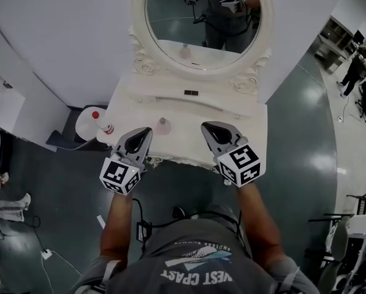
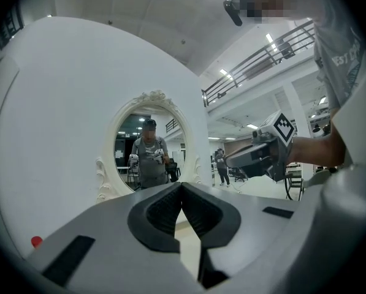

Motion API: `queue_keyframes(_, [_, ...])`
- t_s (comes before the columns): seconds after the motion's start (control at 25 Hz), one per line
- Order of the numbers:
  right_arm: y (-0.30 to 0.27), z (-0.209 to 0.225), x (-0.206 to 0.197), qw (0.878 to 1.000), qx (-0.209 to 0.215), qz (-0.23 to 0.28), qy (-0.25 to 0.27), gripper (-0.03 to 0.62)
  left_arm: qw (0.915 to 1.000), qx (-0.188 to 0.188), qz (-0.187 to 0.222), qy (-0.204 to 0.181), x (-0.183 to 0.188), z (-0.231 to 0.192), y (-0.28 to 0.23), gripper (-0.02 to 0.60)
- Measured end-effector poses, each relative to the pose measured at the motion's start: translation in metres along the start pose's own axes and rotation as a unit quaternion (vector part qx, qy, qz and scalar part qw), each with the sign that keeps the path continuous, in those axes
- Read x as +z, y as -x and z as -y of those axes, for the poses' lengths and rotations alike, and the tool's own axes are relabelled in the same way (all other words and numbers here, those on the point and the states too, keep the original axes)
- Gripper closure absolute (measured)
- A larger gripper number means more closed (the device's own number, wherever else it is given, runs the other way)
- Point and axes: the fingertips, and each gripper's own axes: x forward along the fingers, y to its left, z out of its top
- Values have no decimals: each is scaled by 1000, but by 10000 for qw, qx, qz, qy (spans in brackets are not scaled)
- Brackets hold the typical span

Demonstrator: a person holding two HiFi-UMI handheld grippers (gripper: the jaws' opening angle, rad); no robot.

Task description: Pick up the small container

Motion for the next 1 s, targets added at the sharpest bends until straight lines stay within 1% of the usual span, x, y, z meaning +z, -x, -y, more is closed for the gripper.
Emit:
queue_keyframes(0.2, [-26, 5, -5, 9997, 251, -40, 13, 568, 9998, 177, -72, 113, -15, -16, -4, 565])
queue_keyframes(0.36, [-56, 12, -15, 9983, 571, -102, -41, 568, 9987, 459, -158, 139, -31, -33, -10, 565])
queue_keyframes(0.48, [-75, 18, -23, 9964, 815, -230, -47, 568, 9973, 634, -278, 251, -47, -44, -16, 565])
queue_keyframes(0.68, [-106, 33, -31, 9935, 1067, -388, -55, 568, 9963, 691, -400, 324, -71, -58, -34, 563])
queue_keyframes(1.0, [-136, 47, -52, 9895, 1302, -622, -105, 568, 9939, 689, -610, 616, -124, -69, -66, 561])
